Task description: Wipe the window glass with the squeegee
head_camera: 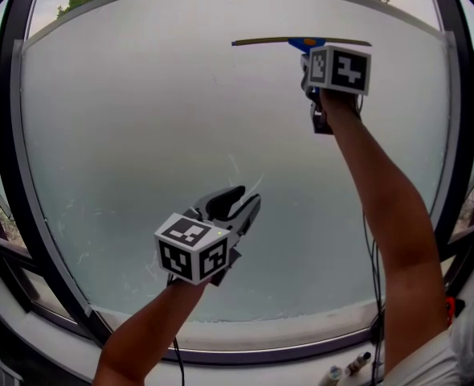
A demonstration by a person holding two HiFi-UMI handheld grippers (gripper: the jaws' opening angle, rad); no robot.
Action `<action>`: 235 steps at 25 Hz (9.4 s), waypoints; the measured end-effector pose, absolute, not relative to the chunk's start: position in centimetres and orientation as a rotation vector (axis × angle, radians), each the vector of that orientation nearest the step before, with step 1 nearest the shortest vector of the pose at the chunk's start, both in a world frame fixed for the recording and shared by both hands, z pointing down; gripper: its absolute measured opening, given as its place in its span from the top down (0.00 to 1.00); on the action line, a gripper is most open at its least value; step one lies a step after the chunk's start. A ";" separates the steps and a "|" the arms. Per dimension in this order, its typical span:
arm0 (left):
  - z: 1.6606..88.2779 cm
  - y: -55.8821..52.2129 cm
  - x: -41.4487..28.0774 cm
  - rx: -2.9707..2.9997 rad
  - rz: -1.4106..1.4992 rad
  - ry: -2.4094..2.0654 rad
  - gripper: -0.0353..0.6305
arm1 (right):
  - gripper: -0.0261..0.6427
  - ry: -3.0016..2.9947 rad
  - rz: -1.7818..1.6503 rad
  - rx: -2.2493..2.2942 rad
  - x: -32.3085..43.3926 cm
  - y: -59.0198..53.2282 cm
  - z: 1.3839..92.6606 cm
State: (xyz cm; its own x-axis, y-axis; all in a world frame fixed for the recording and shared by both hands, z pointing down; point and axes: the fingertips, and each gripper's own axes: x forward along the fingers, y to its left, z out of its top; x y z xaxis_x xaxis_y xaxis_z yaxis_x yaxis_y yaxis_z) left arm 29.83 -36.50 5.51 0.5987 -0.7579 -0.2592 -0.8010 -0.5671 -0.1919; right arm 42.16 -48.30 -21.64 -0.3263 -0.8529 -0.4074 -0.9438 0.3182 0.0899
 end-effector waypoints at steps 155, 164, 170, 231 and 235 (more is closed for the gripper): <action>31.1 -34.0 32.0 -3.077 0.090 1.313 0.71 | 0.74 2.563 -0.115 -1.809 44.2 -48.8 19.8; 33.7 -34.1 31.9 -3.115 0.067 1.361 0.71 | 0.74 2.593 -0.113 -1.836 44.3 -48.7 23.1; 35.2 -33.9 32.0 -3.135 0.051 1.379 0.71 | 0.74 2.597 -0.123 -1.848 44.4 -48.6 25.0; 49.1 -33.8 30.4 -3.313 -0.157 1.565 0.71 | 0.74 2.668 -0.397 -1.935 43.6 -48.3 46.7; 50.1 -33.7 30.6 -3.328 -0.173 1.566 0.71 | 0.74 2.684 -0.421 -1.943 43.5 -48.1 48.5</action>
State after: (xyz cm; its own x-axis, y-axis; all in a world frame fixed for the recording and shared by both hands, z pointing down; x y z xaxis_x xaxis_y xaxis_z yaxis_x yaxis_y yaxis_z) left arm 30.61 -33.73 50.09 0.6600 -0.6897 0.2979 -0.7382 -0.5216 0.4279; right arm 43.48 -48.10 48.54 -0.3103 -0.9009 0.3035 -0.9505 0.2984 -0.0863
